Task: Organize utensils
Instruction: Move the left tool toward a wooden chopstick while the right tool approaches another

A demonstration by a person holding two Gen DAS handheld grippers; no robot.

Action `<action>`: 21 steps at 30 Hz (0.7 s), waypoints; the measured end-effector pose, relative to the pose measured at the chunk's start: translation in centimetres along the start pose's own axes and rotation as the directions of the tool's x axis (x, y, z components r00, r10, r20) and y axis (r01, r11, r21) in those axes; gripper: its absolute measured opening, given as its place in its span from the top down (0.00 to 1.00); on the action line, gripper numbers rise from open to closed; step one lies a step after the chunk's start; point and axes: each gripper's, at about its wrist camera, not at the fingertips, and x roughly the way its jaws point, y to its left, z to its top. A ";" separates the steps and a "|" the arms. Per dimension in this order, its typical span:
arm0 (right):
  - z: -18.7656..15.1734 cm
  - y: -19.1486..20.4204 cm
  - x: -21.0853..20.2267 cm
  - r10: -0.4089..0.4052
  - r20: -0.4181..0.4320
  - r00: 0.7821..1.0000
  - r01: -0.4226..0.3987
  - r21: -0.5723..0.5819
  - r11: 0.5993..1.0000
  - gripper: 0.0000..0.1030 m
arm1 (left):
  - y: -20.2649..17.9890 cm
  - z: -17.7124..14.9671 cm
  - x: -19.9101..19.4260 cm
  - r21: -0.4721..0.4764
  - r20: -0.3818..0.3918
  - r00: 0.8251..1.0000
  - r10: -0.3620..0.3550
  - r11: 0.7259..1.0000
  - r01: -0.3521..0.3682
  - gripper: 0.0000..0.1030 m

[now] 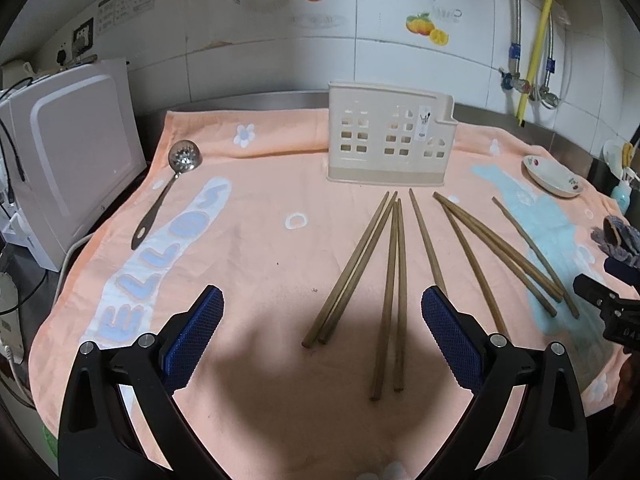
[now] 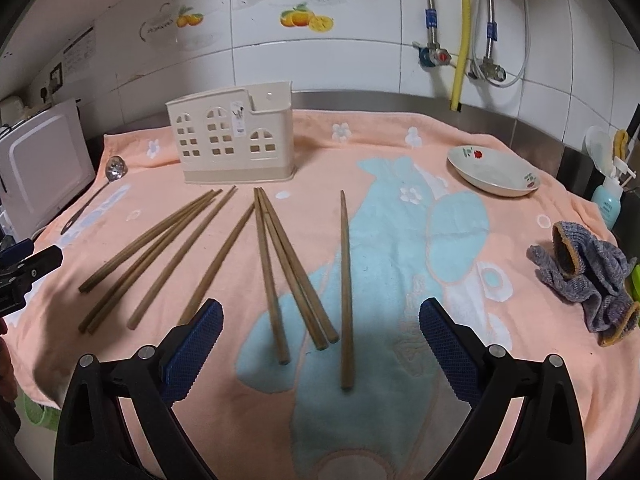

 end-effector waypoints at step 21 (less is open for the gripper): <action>0.2 -1.6 3.8 0.001 -0.102 0.995 0.002 0.030 1.000 0.28 | 1.9 0.9 6.2 0.042 -0.160 0.977 -0.139 0.988 0.147 0.49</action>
